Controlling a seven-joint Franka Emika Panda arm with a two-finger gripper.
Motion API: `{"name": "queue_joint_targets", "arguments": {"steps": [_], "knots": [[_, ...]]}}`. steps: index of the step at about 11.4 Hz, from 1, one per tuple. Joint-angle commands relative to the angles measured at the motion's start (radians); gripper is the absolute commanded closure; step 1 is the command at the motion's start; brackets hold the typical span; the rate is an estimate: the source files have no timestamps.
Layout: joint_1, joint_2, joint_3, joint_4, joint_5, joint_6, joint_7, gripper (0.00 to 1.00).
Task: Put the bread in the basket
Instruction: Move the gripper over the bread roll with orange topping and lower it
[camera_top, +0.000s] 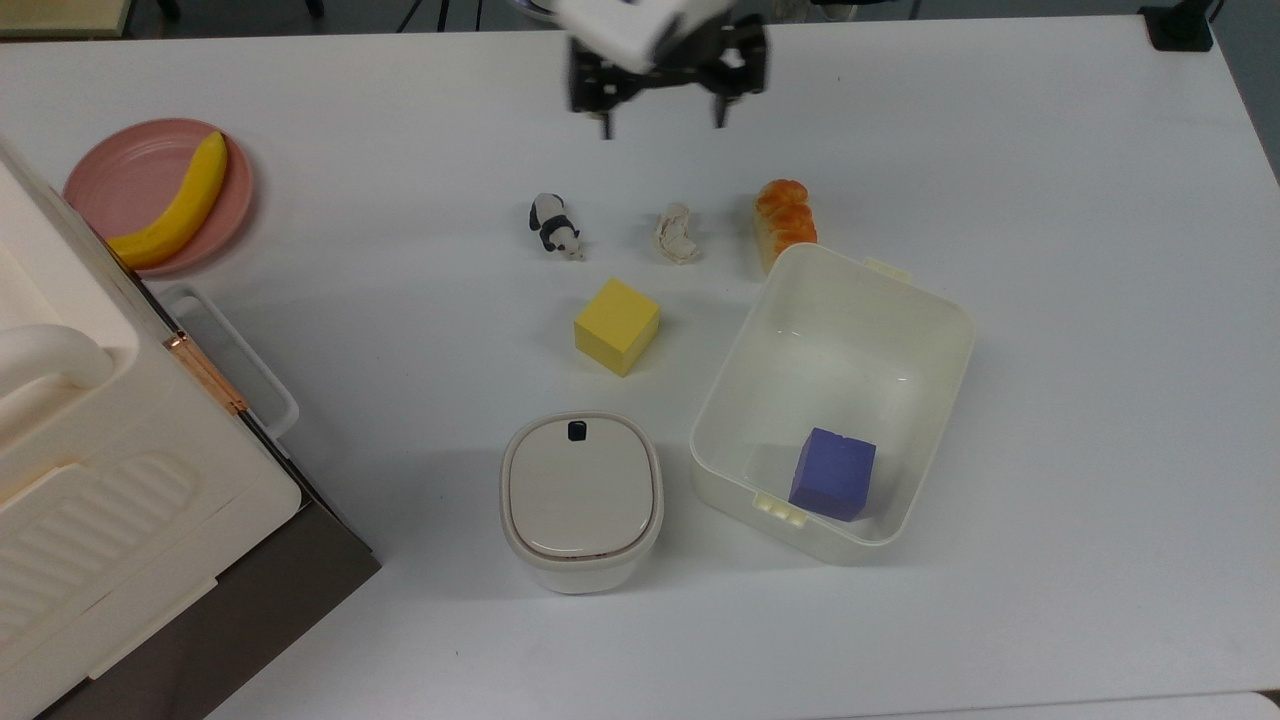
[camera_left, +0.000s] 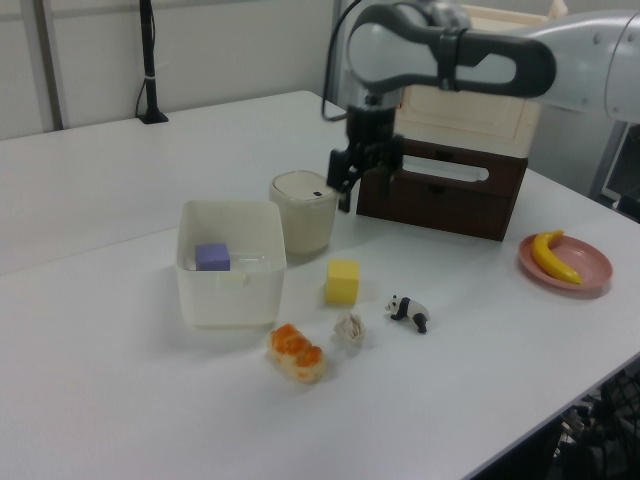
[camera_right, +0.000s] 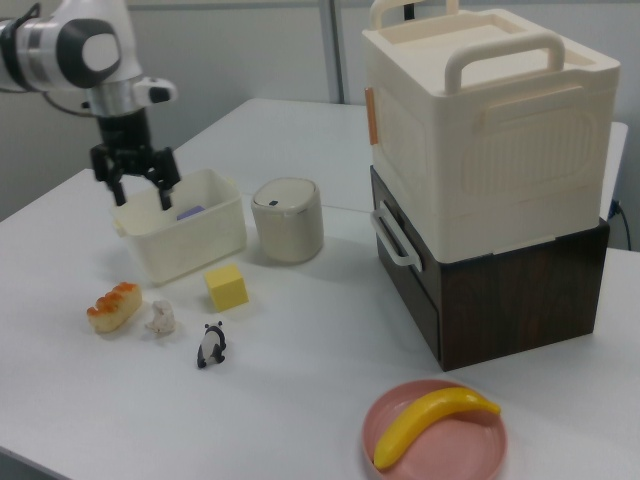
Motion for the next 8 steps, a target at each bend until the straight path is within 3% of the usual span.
{"name": "queue_joint_targets", "arguments": {"steps": [1, 4, 8], "knots": [[0.156, -0.008, -0.027, -0.088, 0.001, 0.018, 0.023, 0.00], [0.210, 0.045, -0.016, -0.166, 0.039, 0.117, 0.044, 0.00], [0.221, 0.150, 0.005, -0.210, 0.038, 0.269, 0.075, 0.00]]}}
